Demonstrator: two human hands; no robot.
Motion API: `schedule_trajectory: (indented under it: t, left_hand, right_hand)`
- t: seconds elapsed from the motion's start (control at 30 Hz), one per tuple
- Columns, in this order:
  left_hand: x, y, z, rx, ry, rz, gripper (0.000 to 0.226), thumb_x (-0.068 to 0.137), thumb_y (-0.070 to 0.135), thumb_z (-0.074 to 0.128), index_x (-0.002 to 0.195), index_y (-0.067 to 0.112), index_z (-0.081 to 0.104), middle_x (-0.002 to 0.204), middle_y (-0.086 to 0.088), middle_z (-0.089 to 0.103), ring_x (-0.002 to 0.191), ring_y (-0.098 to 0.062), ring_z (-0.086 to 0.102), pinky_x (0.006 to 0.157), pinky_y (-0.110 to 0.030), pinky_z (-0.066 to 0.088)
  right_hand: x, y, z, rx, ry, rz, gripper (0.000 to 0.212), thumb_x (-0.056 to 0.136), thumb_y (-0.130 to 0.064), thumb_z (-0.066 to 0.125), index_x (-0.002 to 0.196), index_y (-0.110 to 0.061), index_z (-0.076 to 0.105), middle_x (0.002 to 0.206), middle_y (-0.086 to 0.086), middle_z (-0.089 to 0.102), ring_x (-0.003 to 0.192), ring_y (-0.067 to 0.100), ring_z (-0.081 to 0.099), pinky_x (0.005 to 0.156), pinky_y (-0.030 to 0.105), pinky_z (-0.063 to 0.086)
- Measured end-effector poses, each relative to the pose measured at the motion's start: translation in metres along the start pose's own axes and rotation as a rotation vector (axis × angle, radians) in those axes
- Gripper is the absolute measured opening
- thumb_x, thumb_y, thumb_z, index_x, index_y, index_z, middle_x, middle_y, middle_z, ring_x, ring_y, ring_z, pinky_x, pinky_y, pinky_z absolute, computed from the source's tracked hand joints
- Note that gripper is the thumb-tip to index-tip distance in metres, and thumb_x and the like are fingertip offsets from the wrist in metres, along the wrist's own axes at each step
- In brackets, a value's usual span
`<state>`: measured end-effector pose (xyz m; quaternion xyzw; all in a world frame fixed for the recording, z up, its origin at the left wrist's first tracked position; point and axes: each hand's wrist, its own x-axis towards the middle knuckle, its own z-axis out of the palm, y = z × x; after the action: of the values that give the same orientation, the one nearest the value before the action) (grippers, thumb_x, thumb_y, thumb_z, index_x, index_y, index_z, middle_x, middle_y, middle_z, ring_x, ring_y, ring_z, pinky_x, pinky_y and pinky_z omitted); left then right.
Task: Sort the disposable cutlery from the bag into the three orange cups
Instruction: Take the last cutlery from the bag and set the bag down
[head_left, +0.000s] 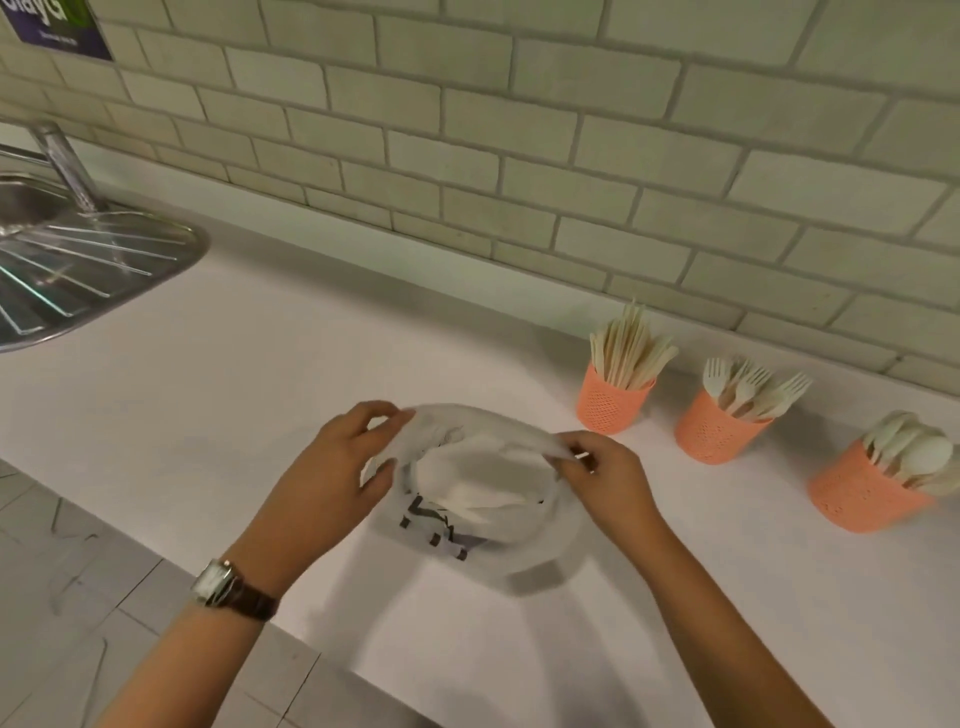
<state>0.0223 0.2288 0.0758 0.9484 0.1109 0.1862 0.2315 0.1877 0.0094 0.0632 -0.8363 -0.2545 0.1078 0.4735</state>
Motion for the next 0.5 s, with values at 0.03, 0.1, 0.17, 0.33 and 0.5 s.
schedule_trajectory:
  t: [0.03, 0.1, 0.17, 0.33, 0.5]
  left_hand:
    - [0.007, 0.003, 0.001, -0.013, -0.015, -0.012, 0.058, 0.084, 0.022, 0.063, 0.137, 0.031, 0.041, 0.132, 0.012, 0.04, 0.105, -0.013, 0.051, 0.083, -0.026, 0.049]
    - [0.017, 0.009, 0.004, -0.017, -0.034, -0.03, 0.076, 0.078, 0.029, 0.07, 0.142, 0.035, 0.03, 0.138, 0.015, 0.032, 0.109, -0.008, 0.047, 0.084, -0.02, 0.042]
    - [0.021, 0.014, 0.01, -0.013, -0.067, -0.037, 0.089, 0.075, 0.026, 0.073, 0.145, 0.038, 0.02, 0.142, 0.017, 0.025, 0.108, -0.006, 0.045, 0.08, -0.016, 0.04]
    - [0.015, 0.017, 0.029, -0.108, -0.239, -0.069, 0.099, 0.075, 0.006, 0.064, 0.143, 0.045, 0.003, 0.143, 0.022, 0.011, 0.098, -0.007, 0.045, 0.062, -0.009, 0.04]
    - [0.006, 0.024, 0.034, -0.17, -0.284, -0.074, 0.1, 0.077, 0.004, 0.06, 0.142, 0.049, -0.001, 0.142, 0.025, 0.009, 0.105, -0.01, 0.045, 0.064, -0.017, 0.048]
  right_hand:
    - [0.003, -0.005, -0.005, 0.038, 0.009, 0.004, 0.009, 0.084, -0.016, 0.066, 0.09, -0.022, 0.07, 0.08, -0.014, 0.065, 0.068, -0.003, 0.058, 0.062, 0.005, 0.04]
    - [0.005, -0.009, -0.012, 0.093, 0.017, 0.03, 0.013, 0.083, -0.021, 0.069, 0.093, -0.028, 0.066, 0.08, -0.008, 0.064, 0.069, 0.007, 0.059, 0.059, 0.008, 0.042]
    - [0.004, -0.009, -0.017, 0.064, 0.008, 0.094, 0.024, 0.079, -0.029, 0.073, 0.1, -0.03, 0.061, 0.082, -0.006, 0.061, 0.071, 0.014, 0.058, 0.06, 0.013, 0.043]
    - [-0.023, -0.009, -0.013, -0.368, 0.241, -0.159, 0.036, 0.078, -0.03, 0.074, 0.108, -0.019, 0.058, 0.106, -0.003, 0.057, 0.1, 0.014, 0.049, 0.085, 0.03, 0.041]
    - [-0.046, -0.017, 0.037, -0.448, -0.307, -0.352, 0.016, 0.091, -0.016, 0.053, 0.101, -0.011, 0.065, 0.102, 0.004, 0.062, 0.098, 0.02, 0.056, 0.079, 0.025, 0.039]
